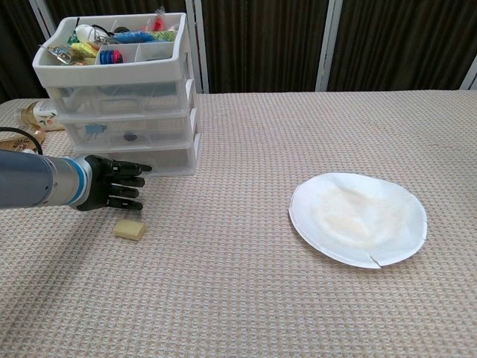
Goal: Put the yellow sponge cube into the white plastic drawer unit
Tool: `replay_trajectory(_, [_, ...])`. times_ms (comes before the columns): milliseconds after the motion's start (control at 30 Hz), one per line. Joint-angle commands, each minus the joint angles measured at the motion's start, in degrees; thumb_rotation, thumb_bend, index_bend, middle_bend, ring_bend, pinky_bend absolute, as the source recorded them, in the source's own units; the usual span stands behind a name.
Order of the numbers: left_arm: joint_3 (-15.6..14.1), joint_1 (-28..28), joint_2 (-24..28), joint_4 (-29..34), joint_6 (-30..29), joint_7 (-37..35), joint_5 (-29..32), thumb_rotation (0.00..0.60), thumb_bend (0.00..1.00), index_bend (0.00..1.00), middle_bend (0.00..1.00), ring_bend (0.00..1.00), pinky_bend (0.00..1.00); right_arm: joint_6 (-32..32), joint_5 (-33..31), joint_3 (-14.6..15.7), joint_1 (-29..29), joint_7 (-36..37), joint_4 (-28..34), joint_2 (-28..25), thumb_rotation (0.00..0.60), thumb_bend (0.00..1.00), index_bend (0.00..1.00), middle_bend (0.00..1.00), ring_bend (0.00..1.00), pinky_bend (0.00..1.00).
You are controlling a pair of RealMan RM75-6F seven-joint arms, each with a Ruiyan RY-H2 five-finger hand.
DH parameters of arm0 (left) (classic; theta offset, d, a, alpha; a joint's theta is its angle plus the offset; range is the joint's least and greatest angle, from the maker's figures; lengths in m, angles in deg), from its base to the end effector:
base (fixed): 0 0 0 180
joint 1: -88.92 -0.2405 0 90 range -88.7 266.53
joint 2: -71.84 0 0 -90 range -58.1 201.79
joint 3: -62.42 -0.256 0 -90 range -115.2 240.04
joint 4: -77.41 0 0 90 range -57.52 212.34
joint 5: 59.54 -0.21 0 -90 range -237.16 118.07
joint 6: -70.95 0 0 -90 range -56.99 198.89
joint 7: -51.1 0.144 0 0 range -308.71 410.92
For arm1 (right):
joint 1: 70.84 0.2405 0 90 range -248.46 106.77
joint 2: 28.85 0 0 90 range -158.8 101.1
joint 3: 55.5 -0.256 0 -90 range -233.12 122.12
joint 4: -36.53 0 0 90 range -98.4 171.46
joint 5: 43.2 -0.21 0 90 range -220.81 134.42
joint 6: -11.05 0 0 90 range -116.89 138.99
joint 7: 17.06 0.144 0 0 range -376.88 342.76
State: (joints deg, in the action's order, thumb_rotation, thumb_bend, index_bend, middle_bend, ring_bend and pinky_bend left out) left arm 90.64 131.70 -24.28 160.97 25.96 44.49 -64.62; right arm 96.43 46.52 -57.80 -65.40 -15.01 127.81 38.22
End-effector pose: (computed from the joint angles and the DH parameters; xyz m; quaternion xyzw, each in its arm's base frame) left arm -0.1644 0.3552 -0.0585 -0.2030 -0.8711 -0.3690 0.2525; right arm -0.3000 -0.1816 0.1400 0.6036 -0.3921 0.4215 0.5516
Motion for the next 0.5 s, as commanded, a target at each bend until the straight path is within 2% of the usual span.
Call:
replay_trajectory(33, [0.2, 0.0, -0.6, -0.8, 0.5, -0.6, -0.2, 0.600, 0.91, 0.12, 0.97, 0.88, 0.60, 0.0, 0.0, 0.0, 0.0, 0.1, 0.0, 0.0, 0.600, 0.00, 0.08, 0.00, 0.00, 0.00])
replay_trajectory(233, [0.3, -0.1, -2.0, -2.8, 1.3, -1.8, -0.3, 0.600, 0.91, 0.13, 0.97, 0.88, 0.60, 0.0, 0.2, 0.1, 0.0, 0.0, 0.1, 0.0, 0.600, 0.00, 0.08, 0.00, 0.00, 0.00])
replay_trajectory(500, [0.2, 0.0, -2.6, -3.2, 1.2, -1.8, -2.1, 0.600, 0.91, 0.24, 0.97, 0.88, 0.60, 0.1, 0.2, 0.1, 0.0, 0.1, 0.0, 0.0, 0.600, 0.00, 0.08, 0.00, 0.00, 0.00])
